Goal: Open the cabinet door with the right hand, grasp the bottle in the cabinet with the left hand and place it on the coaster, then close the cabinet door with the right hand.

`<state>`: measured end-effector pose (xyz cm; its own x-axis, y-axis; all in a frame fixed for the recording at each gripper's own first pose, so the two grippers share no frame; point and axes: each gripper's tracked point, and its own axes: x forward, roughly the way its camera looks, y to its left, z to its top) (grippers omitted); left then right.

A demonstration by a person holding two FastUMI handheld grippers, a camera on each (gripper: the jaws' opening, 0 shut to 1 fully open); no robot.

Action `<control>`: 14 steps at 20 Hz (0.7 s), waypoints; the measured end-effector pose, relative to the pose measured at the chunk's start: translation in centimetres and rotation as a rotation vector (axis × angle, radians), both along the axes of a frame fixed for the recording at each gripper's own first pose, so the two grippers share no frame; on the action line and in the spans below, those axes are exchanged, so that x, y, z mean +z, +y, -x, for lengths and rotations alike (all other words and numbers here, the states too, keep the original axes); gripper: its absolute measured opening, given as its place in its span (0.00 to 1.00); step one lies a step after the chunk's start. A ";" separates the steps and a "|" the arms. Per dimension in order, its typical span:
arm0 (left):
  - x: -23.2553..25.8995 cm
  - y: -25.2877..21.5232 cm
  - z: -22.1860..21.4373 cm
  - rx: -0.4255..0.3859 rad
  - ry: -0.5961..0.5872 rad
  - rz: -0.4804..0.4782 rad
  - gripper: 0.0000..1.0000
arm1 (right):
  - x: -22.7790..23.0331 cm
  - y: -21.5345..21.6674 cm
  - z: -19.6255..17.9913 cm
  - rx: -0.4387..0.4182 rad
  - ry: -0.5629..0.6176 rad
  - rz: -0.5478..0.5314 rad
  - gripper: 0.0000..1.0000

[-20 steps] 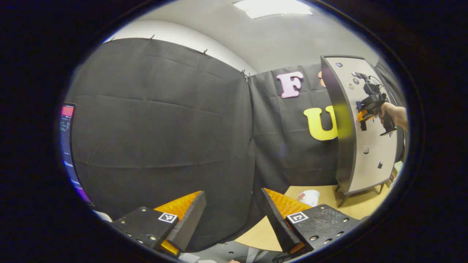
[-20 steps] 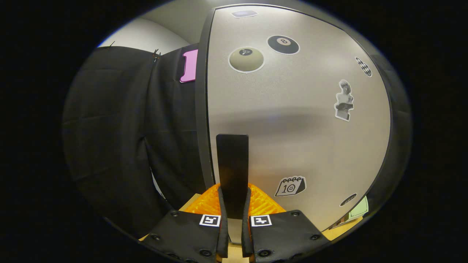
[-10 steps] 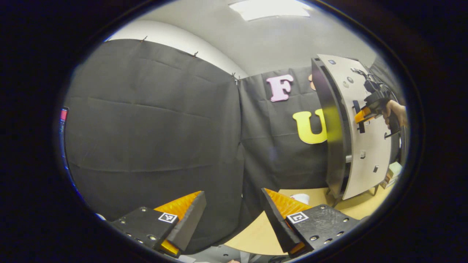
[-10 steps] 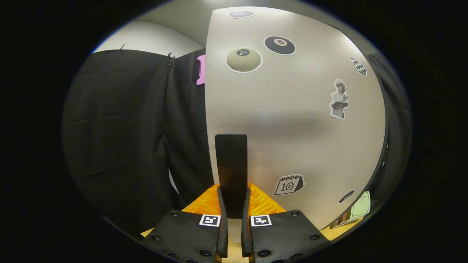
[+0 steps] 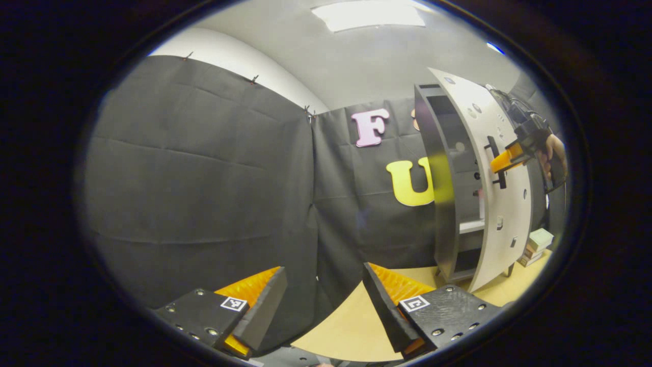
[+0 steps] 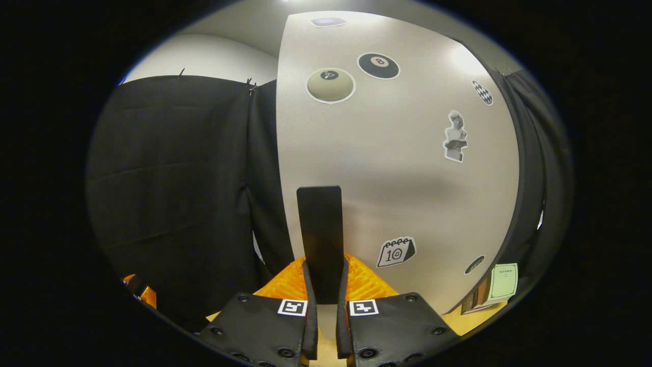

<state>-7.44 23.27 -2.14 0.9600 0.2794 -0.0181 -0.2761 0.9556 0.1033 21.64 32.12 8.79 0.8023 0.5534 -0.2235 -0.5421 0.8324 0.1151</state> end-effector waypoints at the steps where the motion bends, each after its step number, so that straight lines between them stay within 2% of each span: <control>1: -0.1 0.0 0.0 -0.004 0.000 0.004 0.89 | -0.1 0.0 0.0 0.004 0.000 -0.001 0.16; 5: -0.4 -0.4 -0.8 -0.032 0.003 0.017 0.89 | 0.0 -0.3 -0.7 0.002 0.015 -0.015 0.16; 6: -0.5 -0.5 -1.2 -0.044 0.002 0.018 0.89 | 0.0 -0.4 -0.7 -0.001 0.011 -0.014 0.13; 10: -0.5 -0.9 -2.9 -0.090 -0.004 0.012 0.89 | 0.0 -1.0 -0.5 -0.011 0.023 -0.027 0.16; 12: -0.9 -1.2 -3.6 -0.119 -0.001 0.026 0.89 | 0.0 -1.0 -0.7 -0.019 0.022 -0.027 0.13; 14: -1.5 -2.2 -4.4 -0.157 0.008 0.049 0.89 | 0.1 -1.2 -0.8 -0.028 0.024 -0.032 0.16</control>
<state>-3.06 21.05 -3.64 0.9916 0.1244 -0.0360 -0.1223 0.9909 0.0569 22.42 30.96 8.93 0.8124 0.5379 -0.2250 -0.5153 0.8430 0.1545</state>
